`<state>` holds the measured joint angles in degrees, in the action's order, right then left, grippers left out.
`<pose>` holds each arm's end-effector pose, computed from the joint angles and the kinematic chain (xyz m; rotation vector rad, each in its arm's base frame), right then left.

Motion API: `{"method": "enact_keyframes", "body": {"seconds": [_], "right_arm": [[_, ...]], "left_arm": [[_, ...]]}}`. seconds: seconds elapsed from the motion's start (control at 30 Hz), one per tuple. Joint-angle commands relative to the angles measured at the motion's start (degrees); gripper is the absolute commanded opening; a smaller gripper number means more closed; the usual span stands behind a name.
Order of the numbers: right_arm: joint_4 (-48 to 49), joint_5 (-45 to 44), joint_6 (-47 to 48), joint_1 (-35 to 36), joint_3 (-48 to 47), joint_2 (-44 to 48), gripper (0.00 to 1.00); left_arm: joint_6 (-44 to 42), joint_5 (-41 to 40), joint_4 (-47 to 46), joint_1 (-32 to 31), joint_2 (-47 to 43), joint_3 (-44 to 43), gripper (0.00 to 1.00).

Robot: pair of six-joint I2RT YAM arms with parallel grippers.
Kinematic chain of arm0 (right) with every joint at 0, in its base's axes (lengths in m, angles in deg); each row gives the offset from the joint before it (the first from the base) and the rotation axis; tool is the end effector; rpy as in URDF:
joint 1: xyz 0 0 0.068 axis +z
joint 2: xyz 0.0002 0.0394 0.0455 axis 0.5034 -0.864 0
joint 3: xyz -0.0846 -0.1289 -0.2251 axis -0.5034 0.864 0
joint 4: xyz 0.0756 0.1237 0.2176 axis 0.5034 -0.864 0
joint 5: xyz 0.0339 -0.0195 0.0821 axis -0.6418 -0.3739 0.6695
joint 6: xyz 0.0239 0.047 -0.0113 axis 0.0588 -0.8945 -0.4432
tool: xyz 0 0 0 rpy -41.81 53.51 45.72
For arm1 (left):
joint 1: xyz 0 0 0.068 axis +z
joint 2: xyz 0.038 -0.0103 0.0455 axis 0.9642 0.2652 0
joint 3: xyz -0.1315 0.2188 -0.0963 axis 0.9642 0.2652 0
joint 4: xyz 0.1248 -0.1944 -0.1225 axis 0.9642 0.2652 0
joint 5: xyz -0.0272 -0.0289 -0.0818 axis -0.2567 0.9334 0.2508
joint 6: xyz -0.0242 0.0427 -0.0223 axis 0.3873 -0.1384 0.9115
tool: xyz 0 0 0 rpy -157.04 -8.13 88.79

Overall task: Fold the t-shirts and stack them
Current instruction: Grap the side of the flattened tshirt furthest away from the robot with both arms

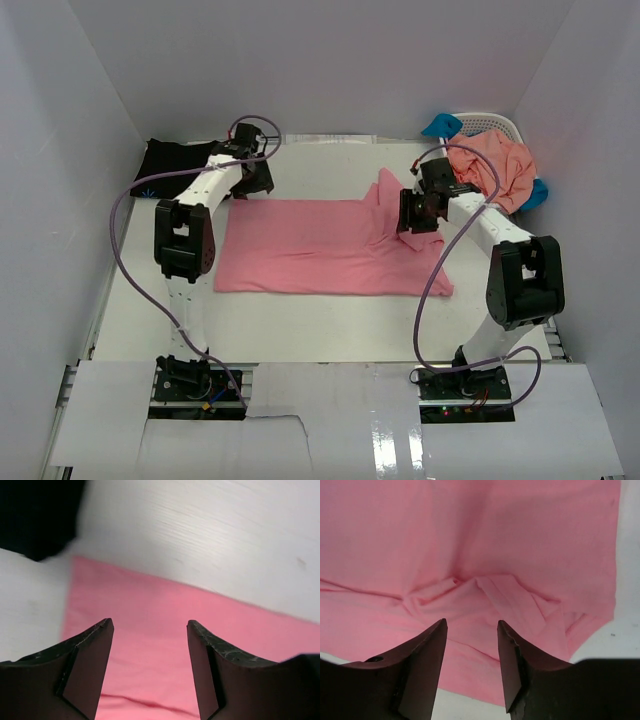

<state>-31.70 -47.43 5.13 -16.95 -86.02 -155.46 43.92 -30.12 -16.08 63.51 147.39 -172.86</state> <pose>0.3556 0.0877 0.2449 -0.1088 2.5146 0.2991 0.4689 -0.0855 0.2142 -0.4096 2.6067 0.0242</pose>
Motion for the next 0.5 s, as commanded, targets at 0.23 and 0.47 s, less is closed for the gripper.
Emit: {"method": "enact_keyframes", "body": {"seconds": [0.23, 0.47], "right_arm": [[-1.8, -10.3, 0.0, 0.6, 9.5, 6.4, 0.56], [-1.2, -14.0, -0.1, 0.7, 9.1, 4.7, 0.49]], "left_arm": [[-4.1, 20.5, 0.9, -11.2, -1.5, -6.8, 0.73], [-3.4, 24.8, 1.2, -16.5, 2.1, -12.1, 0.73]]}}
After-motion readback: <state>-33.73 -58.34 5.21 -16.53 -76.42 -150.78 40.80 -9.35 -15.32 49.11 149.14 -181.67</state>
